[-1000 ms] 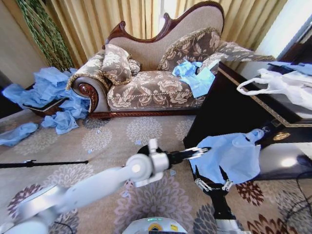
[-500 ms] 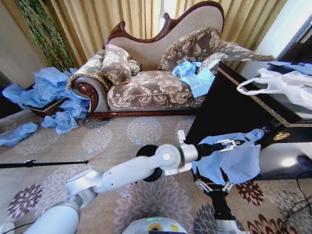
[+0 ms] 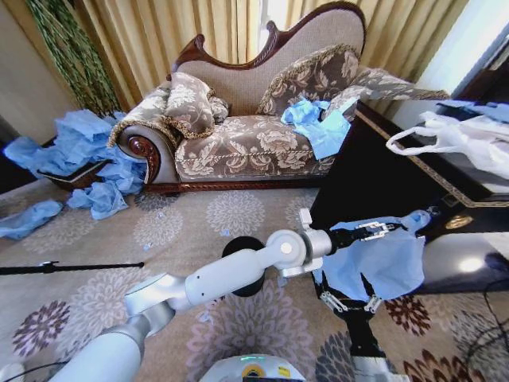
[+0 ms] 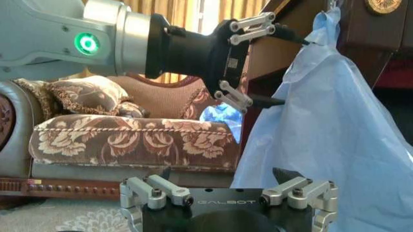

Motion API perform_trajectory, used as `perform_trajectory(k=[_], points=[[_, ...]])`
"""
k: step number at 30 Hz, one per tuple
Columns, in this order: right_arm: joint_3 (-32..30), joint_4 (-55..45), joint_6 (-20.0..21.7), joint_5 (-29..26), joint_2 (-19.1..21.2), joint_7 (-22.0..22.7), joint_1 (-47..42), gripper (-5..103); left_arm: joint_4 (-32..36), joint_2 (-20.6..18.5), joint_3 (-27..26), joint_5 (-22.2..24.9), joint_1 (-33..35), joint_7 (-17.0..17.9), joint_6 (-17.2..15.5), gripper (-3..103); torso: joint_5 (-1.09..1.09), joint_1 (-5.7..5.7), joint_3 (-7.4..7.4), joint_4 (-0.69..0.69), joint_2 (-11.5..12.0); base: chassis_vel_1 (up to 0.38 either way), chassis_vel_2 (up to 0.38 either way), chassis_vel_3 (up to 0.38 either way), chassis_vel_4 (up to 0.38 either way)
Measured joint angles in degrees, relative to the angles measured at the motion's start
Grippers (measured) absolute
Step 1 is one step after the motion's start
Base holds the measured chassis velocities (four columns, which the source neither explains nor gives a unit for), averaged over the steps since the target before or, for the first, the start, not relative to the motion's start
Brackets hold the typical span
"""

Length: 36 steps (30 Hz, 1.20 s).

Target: Place a garbage bag over the trash bin.

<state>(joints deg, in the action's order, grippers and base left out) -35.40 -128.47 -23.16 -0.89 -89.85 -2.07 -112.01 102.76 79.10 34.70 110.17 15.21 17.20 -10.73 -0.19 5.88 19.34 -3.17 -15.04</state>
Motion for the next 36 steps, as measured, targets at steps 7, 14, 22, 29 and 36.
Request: perform_trajectory(k=[7,14,22,29,36], points=[[-0.10,-0.20,0.10,-0.15,0.00,0.13,0.05,100,0.37,-0.20,0.18,-0.57,0.28,-0.60,-0.02,52,0.00,0.00,0.00,0.00,0.00,0.000,0.000,0.000,0.000],[-0.17,-0.67,0.09,-0.15,-0.02,0.21,0.00,100,0.31,0.23,0.08,-0.85,0.98,-1.04,-0.06,25,0.00,0.00,0.00,0.00,0.00,0.000,0.000,0.000,0.000],[-0.14,-0.62,0.09,-0.14,-0.05,0.30,0.00,100,1.43,-0.21,0.13,-0.86,1.52,-1.50,0.11,0,0.00,0.00,0.00,0.00,-0.01,0.000,0.000,0.000,0.000],[-0.16,-0.68,0.09,-0.14,-0.06,0.30,-0.01,100,2.58,-0.90,-0.24,-1.08,1.62,-2.07,0.28,0,0.00,0.00,0.00,0.00,-0.01,0.000,0.000,0.000,0.000],[-0.33,-1.14,0.23,-0.19,-0.06,0.44,-0.03,100,3.36,-2.99,-1.51,-1.73,3.18,-1.62,0.35,0,-0.01,0.00,0.00,0.00,-0.01,0.000,0.000,0.000,0.000]])
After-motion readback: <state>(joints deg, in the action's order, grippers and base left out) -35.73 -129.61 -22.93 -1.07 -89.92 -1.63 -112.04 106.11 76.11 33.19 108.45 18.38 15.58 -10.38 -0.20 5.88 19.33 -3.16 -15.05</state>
